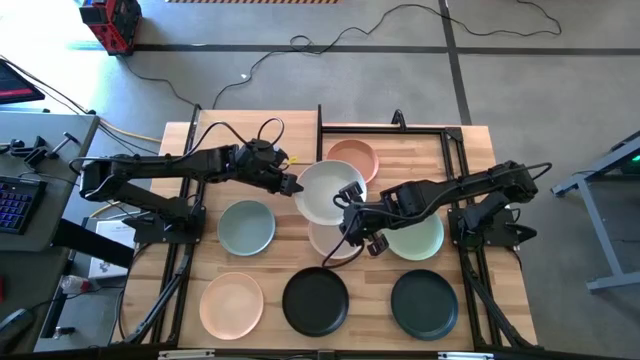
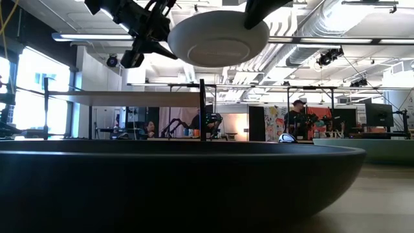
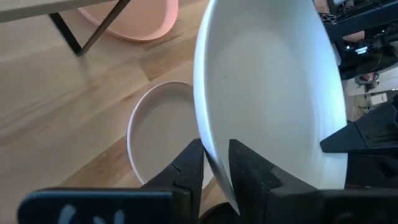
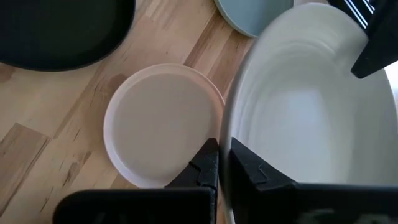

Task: Place and stack plates onto a shelf
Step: Put the white plate on the shelf

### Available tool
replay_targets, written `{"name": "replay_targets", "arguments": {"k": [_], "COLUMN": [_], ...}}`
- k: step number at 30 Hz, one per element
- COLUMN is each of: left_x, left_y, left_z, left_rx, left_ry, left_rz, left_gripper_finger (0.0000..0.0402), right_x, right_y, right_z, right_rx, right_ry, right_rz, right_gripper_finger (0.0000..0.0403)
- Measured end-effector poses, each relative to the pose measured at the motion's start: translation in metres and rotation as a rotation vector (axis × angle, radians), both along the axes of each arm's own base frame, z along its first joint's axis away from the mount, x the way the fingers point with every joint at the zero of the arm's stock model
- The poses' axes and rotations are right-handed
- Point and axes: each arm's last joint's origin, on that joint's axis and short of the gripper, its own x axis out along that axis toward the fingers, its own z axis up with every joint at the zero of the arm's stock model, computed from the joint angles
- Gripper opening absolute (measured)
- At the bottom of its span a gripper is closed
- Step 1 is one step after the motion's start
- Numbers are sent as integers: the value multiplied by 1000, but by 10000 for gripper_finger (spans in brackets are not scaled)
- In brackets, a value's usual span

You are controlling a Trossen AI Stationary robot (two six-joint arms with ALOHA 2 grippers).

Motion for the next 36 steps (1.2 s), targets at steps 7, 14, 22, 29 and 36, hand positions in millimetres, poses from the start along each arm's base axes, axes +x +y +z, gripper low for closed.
{"name": "replay_targets", "arguments": {"k": [7, 14, 22, 29, 36], "left_x": [0, 0, 0, 0, -1], "left_y": [1, 1, 0, 0, 1], "left_z": [0, 0, 0, -1, -1], "left_rx": [18, 18, 16, 32, 59], "left_ry": [3, 3, 5, 9, 12], "left_rz": [6, 5, -7, -21, -15], "left_gripper_finger": [36, 25, 23, 17, 4], "right_x": [0, 0, 0, 0, 0], "right_y": [-1, 2, 4, 3, 3], "right_z": [1, 1, 1, 1, 1], "right_rx": [-49, -81, -79, -83, -84], "right_ry": [-13, -15, -19, -19, -21], "right_rz": [-20, 11, 6, 0, -1], "right_gripper_finger": [0, 1, 18, 86, 120]}}
